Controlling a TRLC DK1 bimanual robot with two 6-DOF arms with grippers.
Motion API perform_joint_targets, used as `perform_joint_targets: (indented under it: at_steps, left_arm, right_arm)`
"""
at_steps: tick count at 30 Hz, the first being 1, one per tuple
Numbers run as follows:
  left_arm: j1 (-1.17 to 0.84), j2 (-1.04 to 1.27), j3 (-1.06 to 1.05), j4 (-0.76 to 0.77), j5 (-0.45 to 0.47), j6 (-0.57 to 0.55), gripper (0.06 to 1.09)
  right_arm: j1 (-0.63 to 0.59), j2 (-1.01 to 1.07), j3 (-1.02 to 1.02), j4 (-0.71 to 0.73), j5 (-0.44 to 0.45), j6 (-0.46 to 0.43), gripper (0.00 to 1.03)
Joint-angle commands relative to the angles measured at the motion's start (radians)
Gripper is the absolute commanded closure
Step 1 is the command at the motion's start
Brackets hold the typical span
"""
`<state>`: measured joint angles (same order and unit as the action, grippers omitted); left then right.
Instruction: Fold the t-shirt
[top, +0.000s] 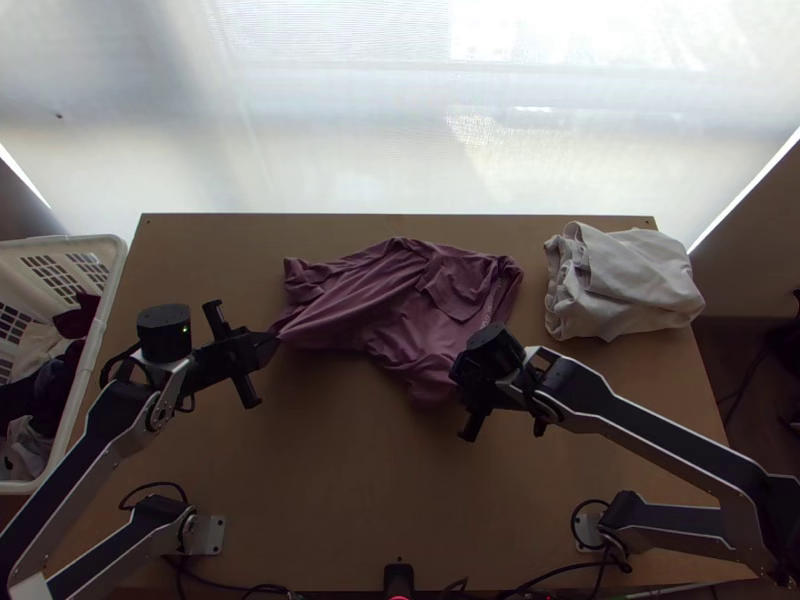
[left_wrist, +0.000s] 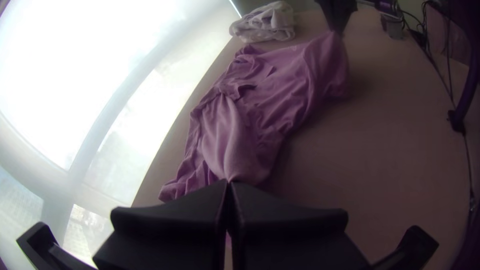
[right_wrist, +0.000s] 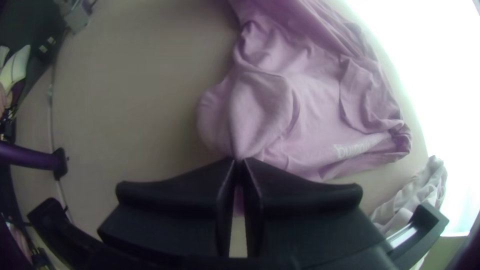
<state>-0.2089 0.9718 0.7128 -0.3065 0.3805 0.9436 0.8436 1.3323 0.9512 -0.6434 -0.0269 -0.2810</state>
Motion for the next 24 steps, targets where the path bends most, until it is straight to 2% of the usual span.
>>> perform_joint_targets:
  at_steps: [1,6,11,17,20,24]
  left_arm:
    - [-0.063,-0.277,0.002,-0.258,-0.017,-0.062,1.05]
    - [-0.003,-0.421,0.062,-0.414,-0.020,0.006,1.05]
    - [0.086,-0.458,0.162,-0.462,-0.017,0.012,1.05]
    - [0.134,-0.492,0.244,-0.428,-0.017,-0.060,1.05]
    - [0.163,-0.502,0.303,-0.376,-0.017,-0.141,1.05]
    - [0.229,-0.541,0.396,-0.382,-0.017,-0.172,1.05]
  right_arm:
    - [0.018,-0.120,0.023,-0.206,-0.154,0.025,1.00]
    - [0.009,-0.229,0.047,-0.377,-0.228,0.020,1.00]
    - [-0.028,-0.314,0.155,-0.519,-0.272,0.019,1.00]
    - [-0.101,-0.326,0.382,-0.601,-0.271,0.020,1.00]
    - [-0.166,-0.305,0.498,-0.625,-0.272,0.029,1.00]
    - [-0.241,-0.320,0.575,-0.668,-0.275,0.029,1.00]
